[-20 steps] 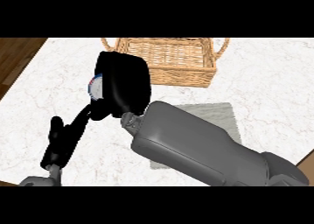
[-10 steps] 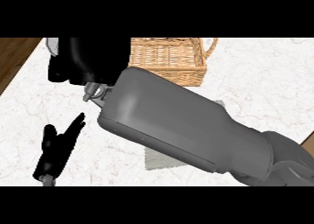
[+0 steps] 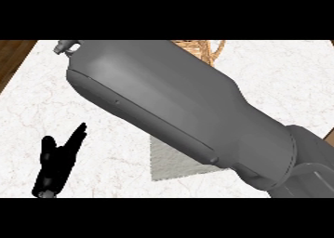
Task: Pick the can from the placemat and place it in the basket
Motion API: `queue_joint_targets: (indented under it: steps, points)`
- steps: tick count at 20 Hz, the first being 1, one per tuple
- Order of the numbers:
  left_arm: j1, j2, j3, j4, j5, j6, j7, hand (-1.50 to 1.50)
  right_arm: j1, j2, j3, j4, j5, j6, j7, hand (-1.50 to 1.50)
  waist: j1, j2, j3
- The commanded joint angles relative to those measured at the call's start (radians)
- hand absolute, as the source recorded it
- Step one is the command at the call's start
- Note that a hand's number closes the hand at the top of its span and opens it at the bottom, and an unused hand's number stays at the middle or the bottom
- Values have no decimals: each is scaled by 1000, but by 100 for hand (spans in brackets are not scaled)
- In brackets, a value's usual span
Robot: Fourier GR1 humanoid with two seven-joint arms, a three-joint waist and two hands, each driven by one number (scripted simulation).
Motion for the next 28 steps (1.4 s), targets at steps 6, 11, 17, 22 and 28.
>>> queue_joint_targets:
  steps: [6, 11, 17, 22, 28]
  points:
    - [10, -3, 15, 55, 9, -14, -1, 0, -74, 7, -11, 234, -84, -69, 47, 150, -12, 15, -10]
    - [12, -19, 0, 79, -13, -7, -6, 0, -63, 7, -28, 305, -146, -127, -42, 150, -6, 21, -10]
    - [36, -9, 5, 57, -13, -21, -15, 0, 59, 7, -92, 307, -234, -293, -165, 150, -8, 23, -8]
    - [11, -38, -6, 74, -35, 4, -8, 0, 128, 7, -103, 330, -296, -339, -303, 150, -8, 26, -8]
    - [-9, -14, 37, 78, -1, -31, -10, 0, 157, 7, -126, 374, -366, -333, -417, 150, -11, 24, -7]
